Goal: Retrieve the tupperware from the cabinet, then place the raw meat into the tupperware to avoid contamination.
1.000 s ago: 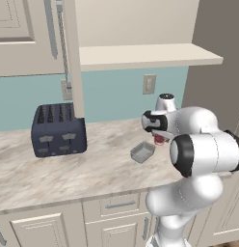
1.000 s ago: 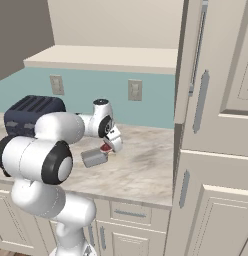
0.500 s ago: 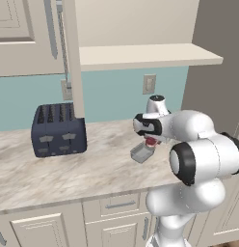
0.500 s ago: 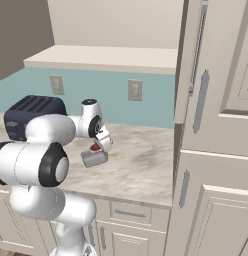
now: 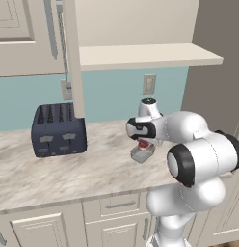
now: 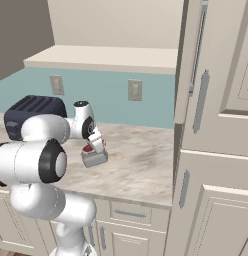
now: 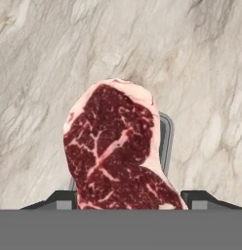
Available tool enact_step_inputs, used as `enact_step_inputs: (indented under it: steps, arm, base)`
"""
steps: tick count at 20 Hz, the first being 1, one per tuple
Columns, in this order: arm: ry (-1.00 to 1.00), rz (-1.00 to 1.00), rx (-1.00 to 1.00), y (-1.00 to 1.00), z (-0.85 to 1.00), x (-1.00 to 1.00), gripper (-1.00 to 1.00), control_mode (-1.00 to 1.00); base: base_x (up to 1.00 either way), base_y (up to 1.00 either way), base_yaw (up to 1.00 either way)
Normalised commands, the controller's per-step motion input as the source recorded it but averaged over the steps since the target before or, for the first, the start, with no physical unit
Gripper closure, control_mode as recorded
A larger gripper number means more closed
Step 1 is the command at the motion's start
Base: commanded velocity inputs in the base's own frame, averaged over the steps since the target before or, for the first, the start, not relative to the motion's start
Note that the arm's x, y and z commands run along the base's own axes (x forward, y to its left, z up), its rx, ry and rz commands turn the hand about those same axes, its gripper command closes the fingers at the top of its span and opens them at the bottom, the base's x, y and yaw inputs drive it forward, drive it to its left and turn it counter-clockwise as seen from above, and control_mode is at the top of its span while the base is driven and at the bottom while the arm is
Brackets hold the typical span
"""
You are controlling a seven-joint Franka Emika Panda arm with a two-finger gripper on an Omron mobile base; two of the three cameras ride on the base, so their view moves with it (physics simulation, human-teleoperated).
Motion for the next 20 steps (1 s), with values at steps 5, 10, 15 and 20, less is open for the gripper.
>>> enact_step_inputs:
  steps: [5,10,15,20]
  arm:
    - [-0.01,0.0,0.0,0.09,-0.24,0.0,1.0,-1.0]
    - [-0.02,-0.01,-0.02,0.01,-0.2,0.0,1.0,-1.0]
    - [-0.02,-0.02,-0.01,0.0,-0.11,0.0,1.0,-1.0]
    - [-0.02,-0.03,0.0,0.0,-0.01,0.1,1.0,-1.0]
  base:
    - [0.0,0.0,0.0]
    - [0.0,0.0,0.0]
    - [0.0,0.0,0.0]
    - [0.0,0.0,0.0]
